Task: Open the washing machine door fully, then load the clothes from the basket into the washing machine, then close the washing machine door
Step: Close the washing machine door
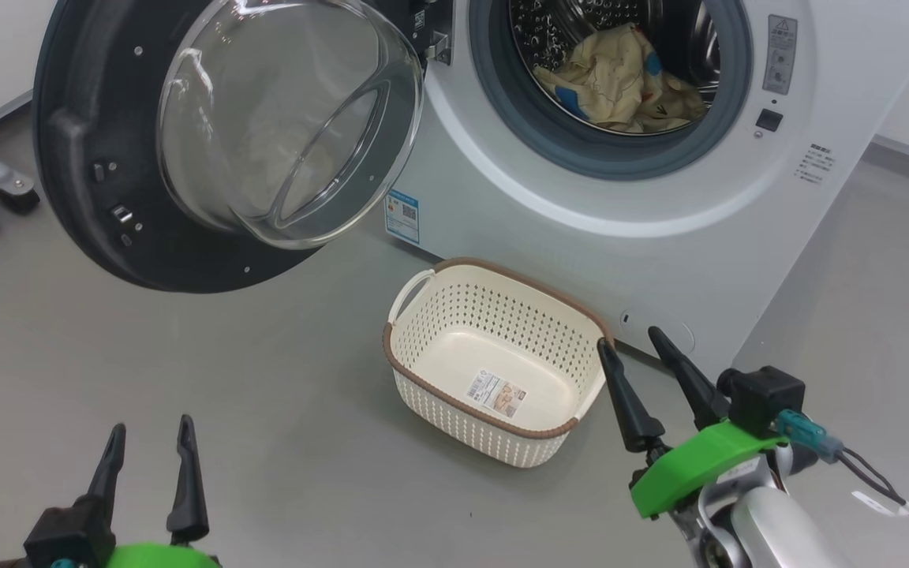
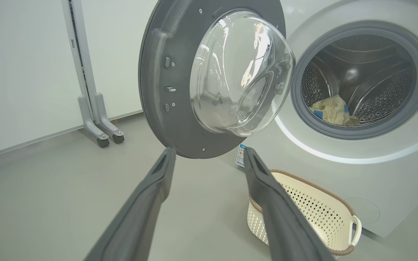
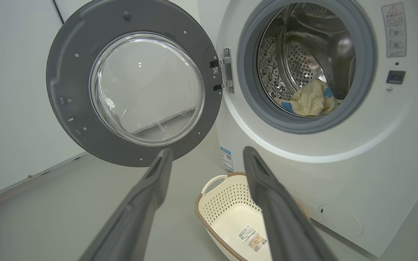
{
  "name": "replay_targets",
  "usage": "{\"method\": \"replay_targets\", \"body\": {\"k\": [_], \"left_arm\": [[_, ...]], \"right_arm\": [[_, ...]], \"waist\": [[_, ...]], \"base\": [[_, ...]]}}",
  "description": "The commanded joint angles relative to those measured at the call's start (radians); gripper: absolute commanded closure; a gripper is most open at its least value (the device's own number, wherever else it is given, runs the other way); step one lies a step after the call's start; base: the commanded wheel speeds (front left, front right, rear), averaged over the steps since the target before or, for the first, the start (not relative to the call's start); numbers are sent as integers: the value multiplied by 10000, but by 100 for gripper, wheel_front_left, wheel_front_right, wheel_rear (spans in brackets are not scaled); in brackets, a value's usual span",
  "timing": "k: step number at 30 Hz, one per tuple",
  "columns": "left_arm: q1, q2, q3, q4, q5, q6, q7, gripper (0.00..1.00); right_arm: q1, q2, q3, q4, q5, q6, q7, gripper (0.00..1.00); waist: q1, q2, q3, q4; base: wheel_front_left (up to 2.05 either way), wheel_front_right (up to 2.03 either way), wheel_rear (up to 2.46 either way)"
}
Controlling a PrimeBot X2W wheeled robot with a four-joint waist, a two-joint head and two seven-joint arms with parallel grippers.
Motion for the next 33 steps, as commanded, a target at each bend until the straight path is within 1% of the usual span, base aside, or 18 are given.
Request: {"method": "replay_targets", "body": {"k": [1, 14, 33], "left_arm": [[-411, 255, 343, -306, 15, 15, -4, 0], [-575, 232, 151, -167, 12, 24, 51, 0], [-577, 306, 256, -91, -190, 67, -73, 0]], "right_arm": [[-344, -55, 38, -281, 62, 102, -183, 0], [-81, -55, -205, -369, 16, 102, -242, 0], [-50, -55, -181, -433, -32, 102, -233, 0]], "waist": [[0, 0, -13, -9], [0, 0, -59, -32], [0, 0, 73, 64]], "base": [[0, 0, 0], [0, 0, 0], [0, 0, 0]]}}
